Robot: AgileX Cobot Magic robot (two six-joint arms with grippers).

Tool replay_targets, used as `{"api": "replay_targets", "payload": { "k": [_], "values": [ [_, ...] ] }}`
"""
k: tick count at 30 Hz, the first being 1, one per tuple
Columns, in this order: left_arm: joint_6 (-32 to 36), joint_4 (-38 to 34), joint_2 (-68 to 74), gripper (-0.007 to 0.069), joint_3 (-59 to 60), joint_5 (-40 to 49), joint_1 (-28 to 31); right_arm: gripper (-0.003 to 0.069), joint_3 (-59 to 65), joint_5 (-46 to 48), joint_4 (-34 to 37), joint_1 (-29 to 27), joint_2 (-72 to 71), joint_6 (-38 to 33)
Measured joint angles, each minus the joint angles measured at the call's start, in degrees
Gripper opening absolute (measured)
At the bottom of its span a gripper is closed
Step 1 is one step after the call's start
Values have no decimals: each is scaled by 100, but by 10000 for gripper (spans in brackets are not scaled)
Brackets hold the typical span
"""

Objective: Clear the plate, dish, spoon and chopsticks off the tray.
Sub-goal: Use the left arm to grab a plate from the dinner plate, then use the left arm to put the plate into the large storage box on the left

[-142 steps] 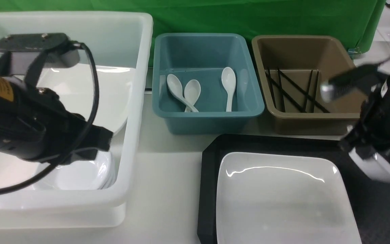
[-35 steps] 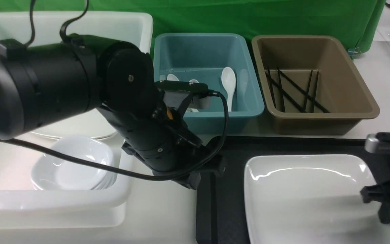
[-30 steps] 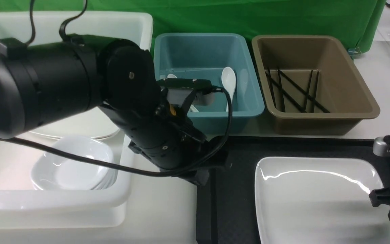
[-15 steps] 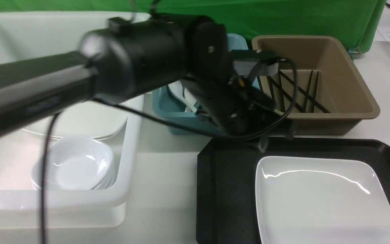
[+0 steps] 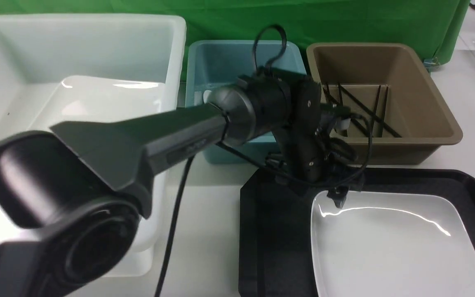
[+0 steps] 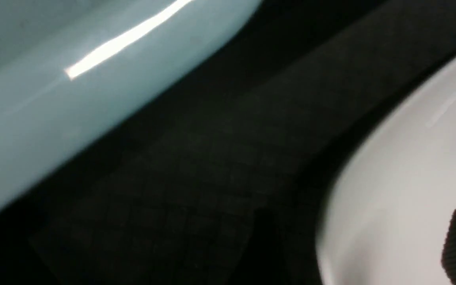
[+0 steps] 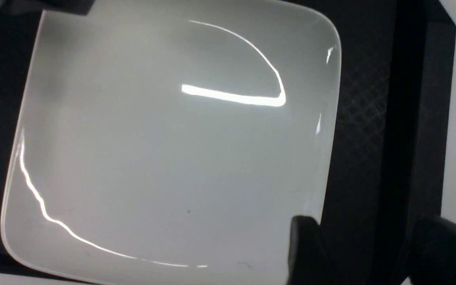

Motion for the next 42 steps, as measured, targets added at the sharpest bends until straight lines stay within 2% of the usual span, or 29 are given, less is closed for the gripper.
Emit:
{"api": "replay_targets", "payload": {
  "k": [3,7,11,13,14,15,16,17,25,29,35,42],
  "values": [
    [-13,-32,157,598,-19,-5,0,377,0,-1,0,0,-18,0],
    [37,-259,206,575,-37,-32,5,377,0,-1,0,0,-18,0],
    [305,-629,272,442,-42,-71,5,377,0,-53,0,0,-18,0],
    [360,-717,316,339,-49,-91,5,377,0,-66,0,0,-18,0],
    [368,-726,316,328,-56,-96,5,377,0,-66,0,0,-18,0],
    [366,-778,357,204,-62,-96,5,376,0,-72,0,0,-18,0],
    [366,-797,363,204,-62,-96,5,376,0,-72,0,0,-18,0],
    [323,-1029,375,141,-82,-120,11,376,0,-72,0,0,-18,0],
    [318,-1158,344,137,-88,-32,11,376,0,-72,0,0,-18,0],
    [429,-1079,-74,77,-88,117,11,376,0,-72,-6,0,-18,0],
    [643,-733,-792,29,-88,311,5,376,0,-72,-6,0,-18,0],
    [685,-446,-1243,18,-83,455,5,376,0,-109,-6,0,-18,0]
  ]
}}
